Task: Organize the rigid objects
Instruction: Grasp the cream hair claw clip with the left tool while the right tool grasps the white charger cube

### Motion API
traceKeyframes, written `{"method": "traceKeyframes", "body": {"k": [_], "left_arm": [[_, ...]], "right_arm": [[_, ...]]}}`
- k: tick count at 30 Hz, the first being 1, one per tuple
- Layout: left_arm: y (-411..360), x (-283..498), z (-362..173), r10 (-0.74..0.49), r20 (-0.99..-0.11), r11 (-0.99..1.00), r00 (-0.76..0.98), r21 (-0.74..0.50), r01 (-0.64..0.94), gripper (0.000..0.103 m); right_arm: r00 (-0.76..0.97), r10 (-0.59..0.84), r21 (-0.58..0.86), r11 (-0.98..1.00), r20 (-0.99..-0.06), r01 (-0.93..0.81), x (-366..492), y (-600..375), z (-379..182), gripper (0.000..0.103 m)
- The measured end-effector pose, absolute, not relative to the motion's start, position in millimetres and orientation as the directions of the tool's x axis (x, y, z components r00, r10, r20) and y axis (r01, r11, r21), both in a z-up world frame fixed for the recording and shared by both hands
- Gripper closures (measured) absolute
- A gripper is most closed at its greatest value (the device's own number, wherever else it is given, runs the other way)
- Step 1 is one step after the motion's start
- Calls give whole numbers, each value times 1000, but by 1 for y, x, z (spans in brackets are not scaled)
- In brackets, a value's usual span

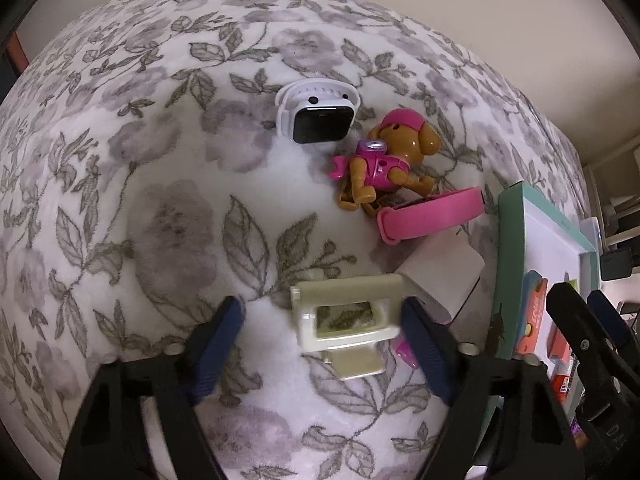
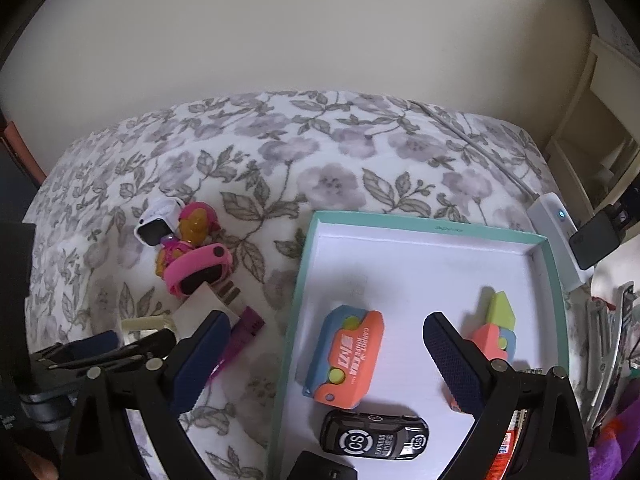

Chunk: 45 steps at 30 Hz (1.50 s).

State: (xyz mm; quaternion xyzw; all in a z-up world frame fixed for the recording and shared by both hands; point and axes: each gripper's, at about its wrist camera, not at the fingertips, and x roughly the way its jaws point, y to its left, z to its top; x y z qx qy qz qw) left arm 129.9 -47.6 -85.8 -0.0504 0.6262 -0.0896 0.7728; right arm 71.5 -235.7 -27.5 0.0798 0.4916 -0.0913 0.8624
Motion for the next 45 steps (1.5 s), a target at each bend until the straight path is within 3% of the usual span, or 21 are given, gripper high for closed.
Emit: {"method": "traceKeyframes", "body": {"k": [5,22,36,42,44,45], "left_arm": [[-47,129,-85,-213,-957,976,195,-200,84,33],[13,145,-92,-124,-975,988,186,-139,-69,33],[25,144,-88,-136,-980,984,148,-151,-96,33],[44,131,-84,-130,-982,981,136,-147,-124,29],[50,128,-83,-128,-982,980,139,-147,-137,17],[50,128,-83,-127,-982,979,144,-147,-140,17]], "right_arm": [[504,-59,61,974,-862,219,74,-230,-28,4],[495,17,68,994,-869,85,94,-188,-41,4],[463,51,54,999,-885,-6,107,-168,-60,6],[458,47,42,999,-888,-20,110,-167,-67,12],[454,51,47,999,-890,-18,110,-168,-69,17],[452,57,55,998,-890,-19,110,-168,-70,20]]}}
